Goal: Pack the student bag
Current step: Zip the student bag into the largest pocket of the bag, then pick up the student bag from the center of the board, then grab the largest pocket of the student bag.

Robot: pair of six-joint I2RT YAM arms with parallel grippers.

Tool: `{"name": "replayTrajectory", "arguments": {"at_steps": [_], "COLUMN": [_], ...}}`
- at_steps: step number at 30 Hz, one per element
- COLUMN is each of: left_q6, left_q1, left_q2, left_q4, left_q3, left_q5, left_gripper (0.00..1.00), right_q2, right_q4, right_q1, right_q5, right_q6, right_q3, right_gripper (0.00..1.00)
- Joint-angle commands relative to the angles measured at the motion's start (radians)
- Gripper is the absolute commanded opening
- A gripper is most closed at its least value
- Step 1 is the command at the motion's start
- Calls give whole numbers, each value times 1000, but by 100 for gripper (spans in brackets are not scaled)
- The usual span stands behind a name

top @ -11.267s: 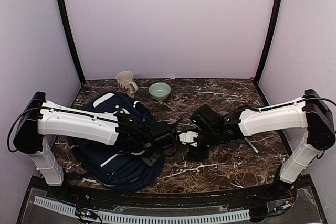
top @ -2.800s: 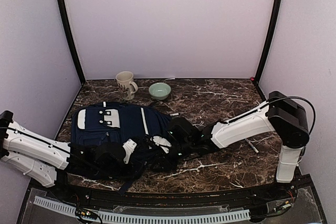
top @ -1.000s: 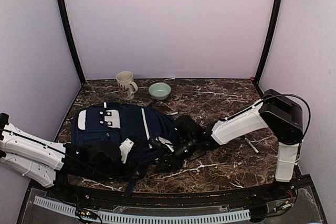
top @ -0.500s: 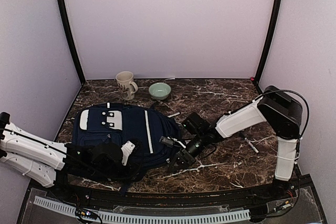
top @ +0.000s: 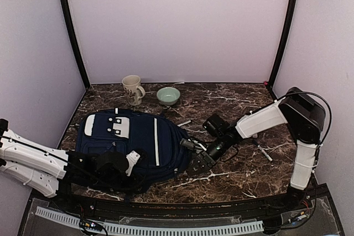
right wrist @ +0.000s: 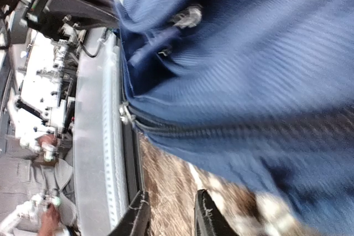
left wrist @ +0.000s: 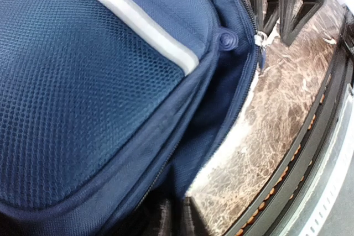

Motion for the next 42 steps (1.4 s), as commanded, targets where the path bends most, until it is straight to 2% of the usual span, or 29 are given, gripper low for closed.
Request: {"name": "replayTrajectory", "arguments": {"at_steps": [1,5,10,13,18,20,23,26,30,35,42], "left_q6": [48,115,206,249,243,235,229,217,190,141,74], "left_q1": [-13,-32,-36,-35,-23,-18,-8,4,19,40,56], "left_q2": [26,86,177,268,437,480,504,489,467,458,422], "left_q4": [-75,-43,48,28,-76,-107,-66,63,250,404,650], "left_q3": [71,163,222,279,385,408,406,375,326,281,183], "left_q5": [-18,-5,13,-9,-55,-80,-82,-52,-8,57,174], "left_gripper": [20,32,39,39,39,35,23,10,0,0,0], "right_q2": [-82,-198,-369,-384,-398,-410,-419,-425,-405,-376,-355], "right_q4": [-90,-115,-60,-105,-193,-195,-174,-128,-86,-61,22], "right_q1": [-5,-1,38,48,59,81,122,139,152,235,265], "right_q5": [123,318,512,528,447,463,542,631,654,710,772], "right_q6": [-39,-80,-68,-89,-148,-162,-162,-131,-117,-115,-121], "right_q3": [1,-18,-84,-54,-31,-31,-34,-42,-30,9,-6], "right_gripper": [32,34,34,35,35,35,36,36,36,36,39]}}
